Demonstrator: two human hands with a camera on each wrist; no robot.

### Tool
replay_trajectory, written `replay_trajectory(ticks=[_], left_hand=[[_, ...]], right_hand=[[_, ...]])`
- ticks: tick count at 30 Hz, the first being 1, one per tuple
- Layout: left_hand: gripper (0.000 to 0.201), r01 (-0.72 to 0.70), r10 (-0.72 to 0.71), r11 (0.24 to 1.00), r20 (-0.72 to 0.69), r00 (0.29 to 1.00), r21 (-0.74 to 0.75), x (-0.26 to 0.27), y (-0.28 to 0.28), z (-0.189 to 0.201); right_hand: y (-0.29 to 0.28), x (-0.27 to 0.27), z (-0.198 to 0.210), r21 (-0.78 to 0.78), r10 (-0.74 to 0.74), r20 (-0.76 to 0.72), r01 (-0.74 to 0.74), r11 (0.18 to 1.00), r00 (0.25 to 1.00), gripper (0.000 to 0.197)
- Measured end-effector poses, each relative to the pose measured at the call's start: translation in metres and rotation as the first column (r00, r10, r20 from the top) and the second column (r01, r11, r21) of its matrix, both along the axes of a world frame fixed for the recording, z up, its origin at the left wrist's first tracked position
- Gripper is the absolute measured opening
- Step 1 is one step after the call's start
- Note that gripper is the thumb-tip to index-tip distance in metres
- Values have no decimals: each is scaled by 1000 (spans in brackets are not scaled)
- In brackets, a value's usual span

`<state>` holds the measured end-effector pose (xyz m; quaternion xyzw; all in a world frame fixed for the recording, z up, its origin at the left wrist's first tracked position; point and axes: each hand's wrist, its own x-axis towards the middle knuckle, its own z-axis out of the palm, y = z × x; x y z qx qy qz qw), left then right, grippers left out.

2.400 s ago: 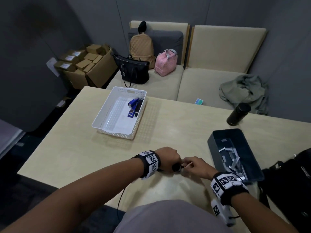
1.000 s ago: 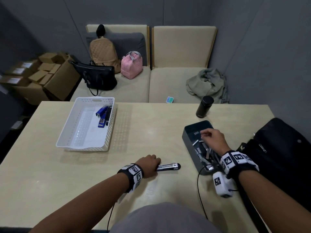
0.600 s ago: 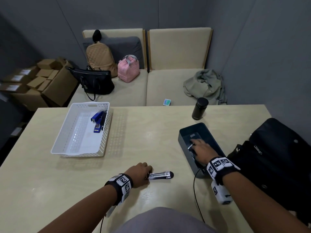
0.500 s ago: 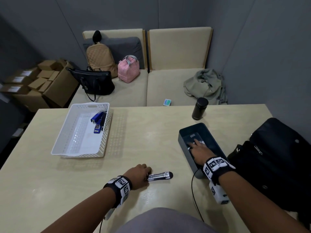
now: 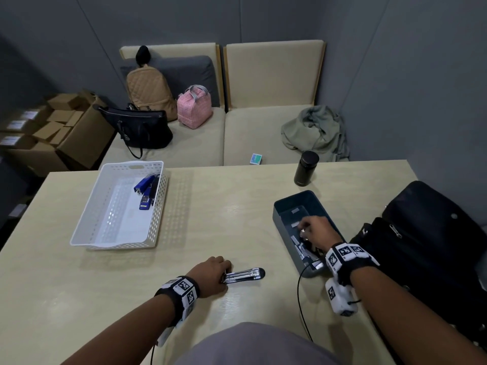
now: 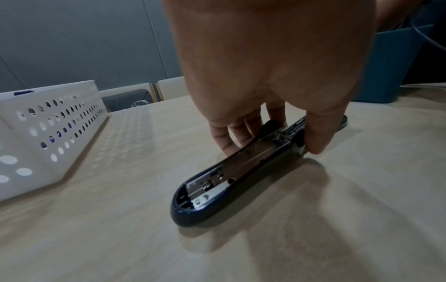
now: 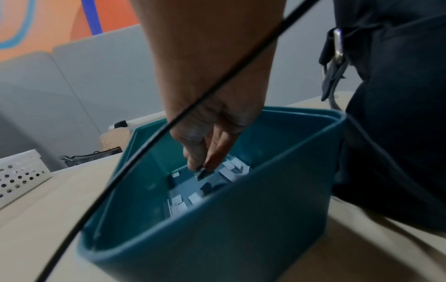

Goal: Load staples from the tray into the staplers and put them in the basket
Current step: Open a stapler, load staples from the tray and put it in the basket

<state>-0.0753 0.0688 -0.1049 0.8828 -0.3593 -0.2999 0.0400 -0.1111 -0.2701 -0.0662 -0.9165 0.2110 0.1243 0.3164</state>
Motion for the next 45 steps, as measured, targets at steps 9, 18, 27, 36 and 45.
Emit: replay_trajectory(ticks=[9,18,27,36,45], left_hand=[[38,3,-3,1000,2,1000,-14,1,-1,-2],[40,-9,9,1000,-1,1000,-23,-2,1,-2],[39,-13,13,1000,0,1000,-18,-3,2,-1],[41,-12,12,1000,-1,1000,-17,-4,4,-3],[41,-1,1,1000,-2,1000,-5,-6,6,-1]], right_hand=[[4,-11,5,-174,152,-297,-210,962,943,23],[30,-26,-8,-512,230,-402,-426,746,886,26],[1,-21,1,-73,-12,-156,0,997,988,25],[-8,-26,-8,-119,-49,-232,21,993,971,15],[17,-30,-12,-334,136,-293,-235,913,946,24]])
